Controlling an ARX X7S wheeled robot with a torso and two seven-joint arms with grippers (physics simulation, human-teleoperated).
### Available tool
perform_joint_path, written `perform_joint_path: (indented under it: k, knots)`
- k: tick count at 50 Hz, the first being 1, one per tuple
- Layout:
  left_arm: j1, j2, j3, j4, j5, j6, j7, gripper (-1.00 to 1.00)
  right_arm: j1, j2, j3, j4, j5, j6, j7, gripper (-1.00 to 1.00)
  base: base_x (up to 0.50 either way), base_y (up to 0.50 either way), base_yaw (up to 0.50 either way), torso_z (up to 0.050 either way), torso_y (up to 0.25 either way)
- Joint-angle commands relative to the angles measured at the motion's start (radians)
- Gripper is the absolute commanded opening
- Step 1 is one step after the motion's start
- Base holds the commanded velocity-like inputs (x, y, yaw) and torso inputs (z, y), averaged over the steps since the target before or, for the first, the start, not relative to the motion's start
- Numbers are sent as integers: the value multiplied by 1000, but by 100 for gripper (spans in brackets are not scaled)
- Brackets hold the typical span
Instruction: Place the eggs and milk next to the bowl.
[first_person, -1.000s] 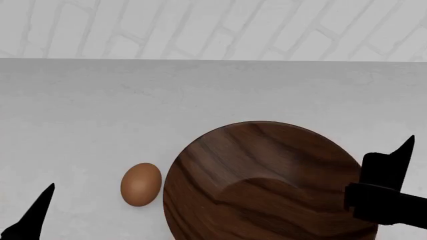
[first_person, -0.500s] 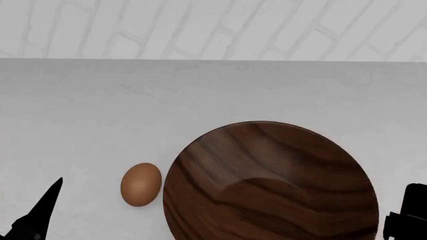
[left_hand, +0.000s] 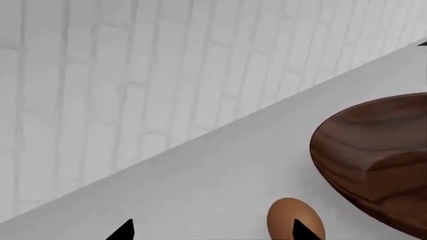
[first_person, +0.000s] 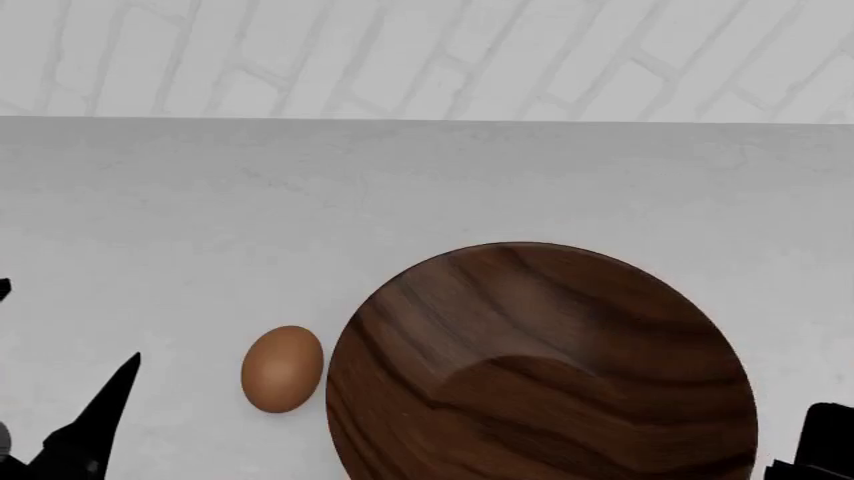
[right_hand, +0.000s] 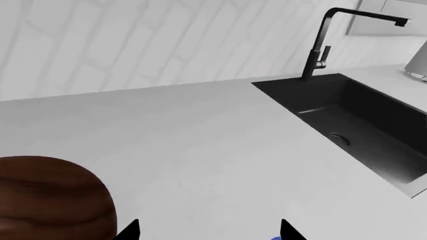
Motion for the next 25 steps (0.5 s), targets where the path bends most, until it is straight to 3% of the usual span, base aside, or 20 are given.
perform_joint_path:
  k: [1, 25]
  knots:
    - [-1, 2, 11, -9, 8, 4, 7, 100, -32, 5, -16, -21, 23, -62, 9, 100, 0, 0, 0, 0, 0]
    - [39, -1, 14, -14, 24, 28, 6, 100, -73, 5, -32, 6, -15, -99, 49, 100, 0, 0, 0, 0, 0]
